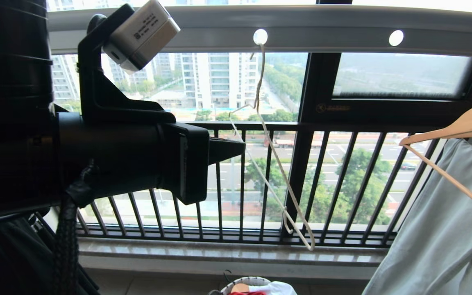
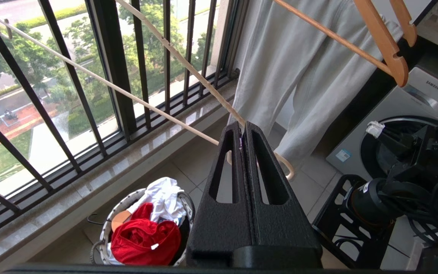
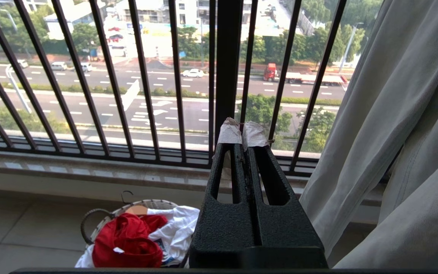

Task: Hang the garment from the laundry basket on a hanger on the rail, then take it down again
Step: Pick up the clothes rack on the clothesline

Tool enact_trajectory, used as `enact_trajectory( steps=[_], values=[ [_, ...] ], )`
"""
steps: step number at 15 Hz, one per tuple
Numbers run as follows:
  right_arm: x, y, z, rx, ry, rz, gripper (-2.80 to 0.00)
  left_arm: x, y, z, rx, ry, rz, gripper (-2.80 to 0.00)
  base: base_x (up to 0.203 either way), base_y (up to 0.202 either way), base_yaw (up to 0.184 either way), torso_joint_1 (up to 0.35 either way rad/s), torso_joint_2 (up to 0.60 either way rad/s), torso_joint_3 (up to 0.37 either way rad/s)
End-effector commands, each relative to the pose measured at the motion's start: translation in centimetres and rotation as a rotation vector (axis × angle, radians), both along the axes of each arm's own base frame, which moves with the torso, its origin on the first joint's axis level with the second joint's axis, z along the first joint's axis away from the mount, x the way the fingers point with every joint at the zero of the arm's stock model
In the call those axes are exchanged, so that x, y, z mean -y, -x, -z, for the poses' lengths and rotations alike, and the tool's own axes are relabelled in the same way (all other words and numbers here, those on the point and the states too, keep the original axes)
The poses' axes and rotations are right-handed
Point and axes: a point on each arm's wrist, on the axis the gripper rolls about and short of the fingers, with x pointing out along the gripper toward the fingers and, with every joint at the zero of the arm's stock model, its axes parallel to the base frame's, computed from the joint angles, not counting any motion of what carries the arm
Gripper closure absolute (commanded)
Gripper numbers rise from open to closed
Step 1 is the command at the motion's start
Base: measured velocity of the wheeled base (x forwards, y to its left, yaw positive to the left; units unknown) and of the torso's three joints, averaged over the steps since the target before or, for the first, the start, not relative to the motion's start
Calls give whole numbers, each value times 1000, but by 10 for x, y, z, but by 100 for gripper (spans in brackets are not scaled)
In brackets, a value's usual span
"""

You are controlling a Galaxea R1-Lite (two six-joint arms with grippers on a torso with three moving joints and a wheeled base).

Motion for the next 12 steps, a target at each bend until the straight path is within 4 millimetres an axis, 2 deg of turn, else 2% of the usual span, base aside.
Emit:
enact_trajectory(
  steps=[1,3,4,8,12],
  values=[
    [0,0,0,-1,0,-1,0,20,18,1,-14,-29,11,0,0,0,0,0,0,0],
    [0,0,0,-1,1,-1,0,34,20,0,-31,-25,-84,0,0,0,0,0,0,0],
    [0,0,0,-1,1,-1,0,43,17,0,-27,-29,-154,-280,0,0,0,0,0,0],
    [0,0,0,-2,0,-1,0,82,7,9,-31,-39,-367,-280,0,0,0,0,0,0],
    [0,0,0,-1,1,-1,0,112,-5,33,-21,-90,-507,-280,0,0,0,0,0,0]
  ],
)
